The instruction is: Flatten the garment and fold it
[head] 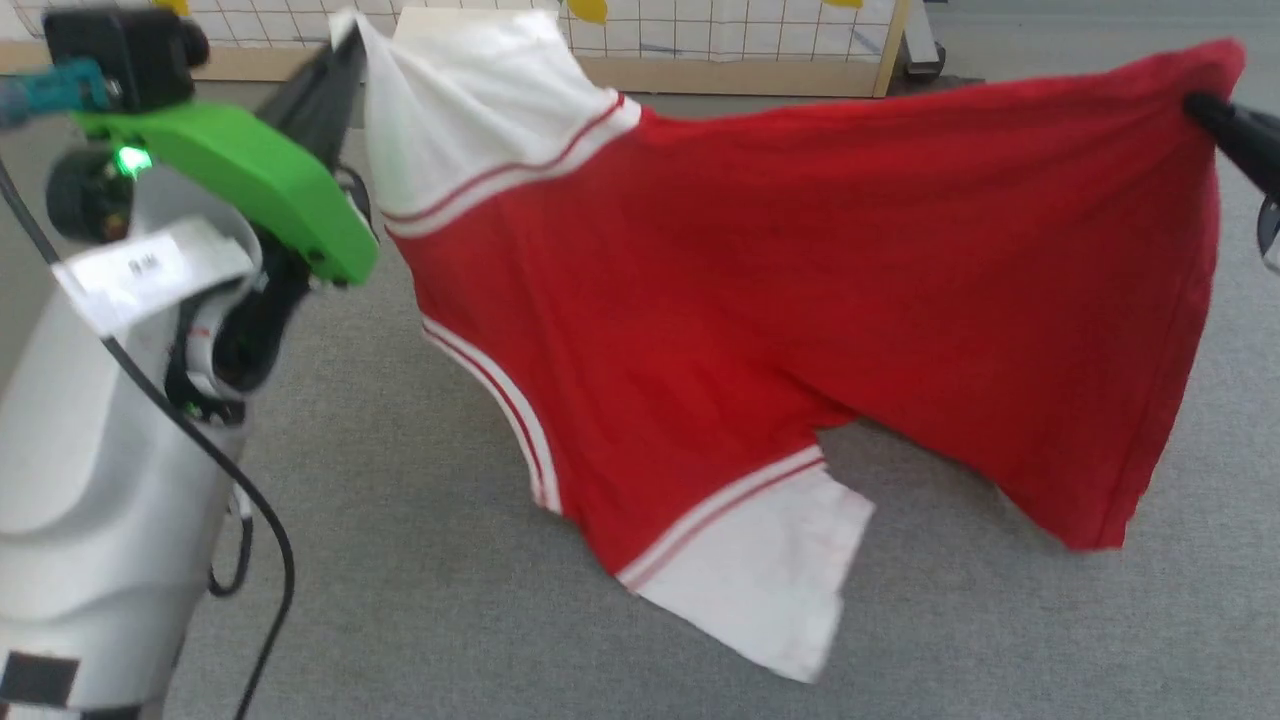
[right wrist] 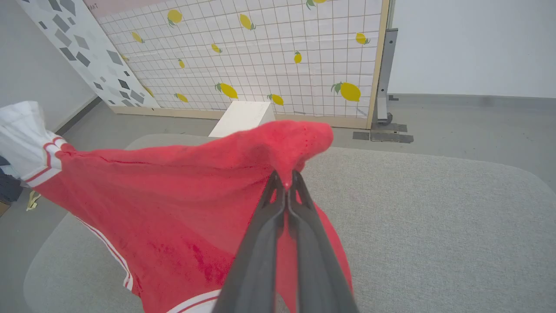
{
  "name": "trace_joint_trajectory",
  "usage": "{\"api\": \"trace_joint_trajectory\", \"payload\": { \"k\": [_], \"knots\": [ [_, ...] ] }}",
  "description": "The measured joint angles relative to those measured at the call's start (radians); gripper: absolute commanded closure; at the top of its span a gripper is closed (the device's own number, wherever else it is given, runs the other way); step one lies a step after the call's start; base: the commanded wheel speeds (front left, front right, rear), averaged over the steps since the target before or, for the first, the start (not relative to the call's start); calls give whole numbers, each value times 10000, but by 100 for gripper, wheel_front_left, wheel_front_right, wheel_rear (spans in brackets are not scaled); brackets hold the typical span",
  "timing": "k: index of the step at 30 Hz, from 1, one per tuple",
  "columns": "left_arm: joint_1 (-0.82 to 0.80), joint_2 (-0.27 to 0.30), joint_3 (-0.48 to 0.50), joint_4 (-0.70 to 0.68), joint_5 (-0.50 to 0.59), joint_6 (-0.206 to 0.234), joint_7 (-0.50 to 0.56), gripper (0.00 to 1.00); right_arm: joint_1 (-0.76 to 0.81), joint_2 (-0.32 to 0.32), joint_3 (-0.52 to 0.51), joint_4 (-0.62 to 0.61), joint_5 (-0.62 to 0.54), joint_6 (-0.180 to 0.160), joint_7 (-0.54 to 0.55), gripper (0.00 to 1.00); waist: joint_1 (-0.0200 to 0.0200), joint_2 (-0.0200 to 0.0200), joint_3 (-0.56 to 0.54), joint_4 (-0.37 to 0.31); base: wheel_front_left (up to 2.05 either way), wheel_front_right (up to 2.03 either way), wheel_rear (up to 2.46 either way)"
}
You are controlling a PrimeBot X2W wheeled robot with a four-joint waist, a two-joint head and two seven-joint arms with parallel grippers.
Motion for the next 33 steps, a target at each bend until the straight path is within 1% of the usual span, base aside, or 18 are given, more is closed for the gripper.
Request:
{"api": "trace_joint_trajectory", "payload": {
  "k": [8,12,15,19,23,26,28,33],
  "knots": [
    [-1945,291,-209,915,324,-272,617,100,-1311,82,-50,368,-280,0,393,100,0,0,544,-8,0,0,0],
    [-3382,447,-267,1613,815,-282,859,100,-2631,334,-146,861,-721,0,489,100,0,0,1115,-15,0,0,0],
    [-4646,577,-305,2075,1294,-270,842,100,-3925,454,-150,1258,-1417,0,366,100,0,0,1654,-34,0,0,0],
    [-6371,639,-414,2585,2096,-219,435,100,-5792,752,-119,1948,-2345,0,-169,100,1,0,2493,-80,0,0,0],
    [-7963,688,-472,3087,2846,23,-224,100,-7404,1302,-226,2669,-3237,0,-1037,100,3,0,3387,-152,0,0,0],
    [-8895,688,-537,3471,3373,205,-752,100,-8364,1634,-403,3191,-3760,0,-1728,100,3,0,4012,-218,0,0,0],
    [-9436,660,-566,3718,3582,282,-1120,100,-8893,1747,-506,3511,-4038,0,-2155,100,3,-1,4385,-265,0,0,0],
    [-10315,447,-642,4251,3923,441,-1987,100,-9820,1822,-639,4284,-4412,0,-3009,100,3,0,5233,-368,0,0,0]
  ]
}}
